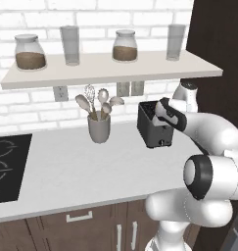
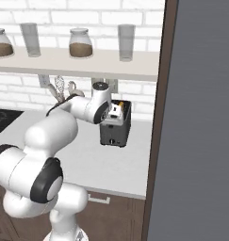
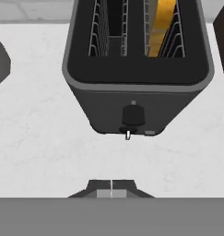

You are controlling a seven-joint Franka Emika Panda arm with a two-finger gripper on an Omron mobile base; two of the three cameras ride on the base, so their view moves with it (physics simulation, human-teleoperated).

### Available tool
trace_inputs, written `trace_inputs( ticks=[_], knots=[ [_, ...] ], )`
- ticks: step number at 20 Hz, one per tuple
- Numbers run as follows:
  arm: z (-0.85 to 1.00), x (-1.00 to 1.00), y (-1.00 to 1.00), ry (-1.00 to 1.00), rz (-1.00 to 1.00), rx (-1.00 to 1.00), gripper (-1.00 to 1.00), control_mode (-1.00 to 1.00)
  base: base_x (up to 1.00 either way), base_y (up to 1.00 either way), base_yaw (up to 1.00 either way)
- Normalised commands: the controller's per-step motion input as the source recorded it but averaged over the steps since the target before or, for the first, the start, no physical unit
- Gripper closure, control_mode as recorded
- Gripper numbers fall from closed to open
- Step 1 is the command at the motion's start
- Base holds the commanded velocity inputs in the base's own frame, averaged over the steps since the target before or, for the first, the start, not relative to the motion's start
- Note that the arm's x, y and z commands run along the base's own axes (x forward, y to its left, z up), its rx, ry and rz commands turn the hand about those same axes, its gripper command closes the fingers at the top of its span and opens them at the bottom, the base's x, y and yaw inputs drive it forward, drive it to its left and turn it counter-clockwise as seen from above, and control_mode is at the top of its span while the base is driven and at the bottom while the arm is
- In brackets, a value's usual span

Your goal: Start the toaster. Once the lever pops up, take the bread to the plate on the dining counter.

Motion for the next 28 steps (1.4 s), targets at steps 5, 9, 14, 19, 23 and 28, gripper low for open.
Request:
trace_inputs(
  ticks=[5, 9, 14, 19, 23, 28],
  knots=[
    [0.0, 0.22, 0.0, -0.03, 0.01, 0.0, 1.0, -1.0, 0.0, 0.0, 0.0],
    [-0.01, 0.21, 0.0, -0.01, 0.02, 0.0, 1.0, -1.0, 0.0, 0.0, 0.0],
    [-0.15, 0.13, -0.01, 0.0, 0.03, 0.0, 1.0, -1.0, 0.0, 0.0, 0.0],
    [-0.25, 0.07, -0.06, 0.0, 0.03, 0.0, 1.0, -1.0, 0.0, 0.0, 0.0],
    [-0.14, 0.19, -0.06, 0.0, 0.03, 0.0, 1.0, -1.0, 0.0, 0.0, 0.0],
    [-0.01, 0.26, -0.01, 0.0, 0.03, 0.0, 1.0, -1.0, 0.0, 0.0, 0.0]
  ],
)
